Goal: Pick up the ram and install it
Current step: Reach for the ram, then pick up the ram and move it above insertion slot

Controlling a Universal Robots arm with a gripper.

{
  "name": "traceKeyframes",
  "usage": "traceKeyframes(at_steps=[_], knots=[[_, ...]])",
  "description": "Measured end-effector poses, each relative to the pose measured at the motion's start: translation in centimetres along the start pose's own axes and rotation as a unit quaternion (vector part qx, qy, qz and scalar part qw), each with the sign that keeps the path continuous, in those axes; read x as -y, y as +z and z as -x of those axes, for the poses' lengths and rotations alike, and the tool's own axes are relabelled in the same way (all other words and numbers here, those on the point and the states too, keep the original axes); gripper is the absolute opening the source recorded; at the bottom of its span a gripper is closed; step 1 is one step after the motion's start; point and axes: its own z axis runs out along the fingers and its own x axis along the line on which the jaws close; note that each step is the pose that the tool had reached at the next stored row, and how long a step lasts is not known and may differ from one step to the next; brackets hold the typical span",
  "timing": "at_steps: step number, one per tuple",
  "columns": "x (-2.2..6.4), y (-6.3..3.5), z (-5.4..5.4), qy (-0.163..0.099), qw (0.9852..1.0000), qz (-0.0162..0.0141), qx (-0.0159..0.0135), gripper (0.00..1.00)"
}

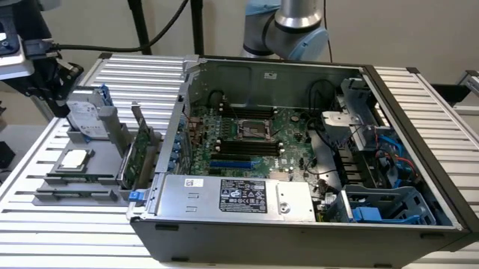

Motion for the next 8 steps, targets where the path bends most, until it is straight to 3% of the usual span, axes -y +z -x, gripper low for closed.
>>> traceKeyframes(at_steps=[4,8], knots=[[1.01,0.30,-1.3,0.000,1.0000,0.0000,-0.0001,0.00],[2.56,0.52,-1.5,0.000,1.0000,0.0010,-0.0001,0.00]])
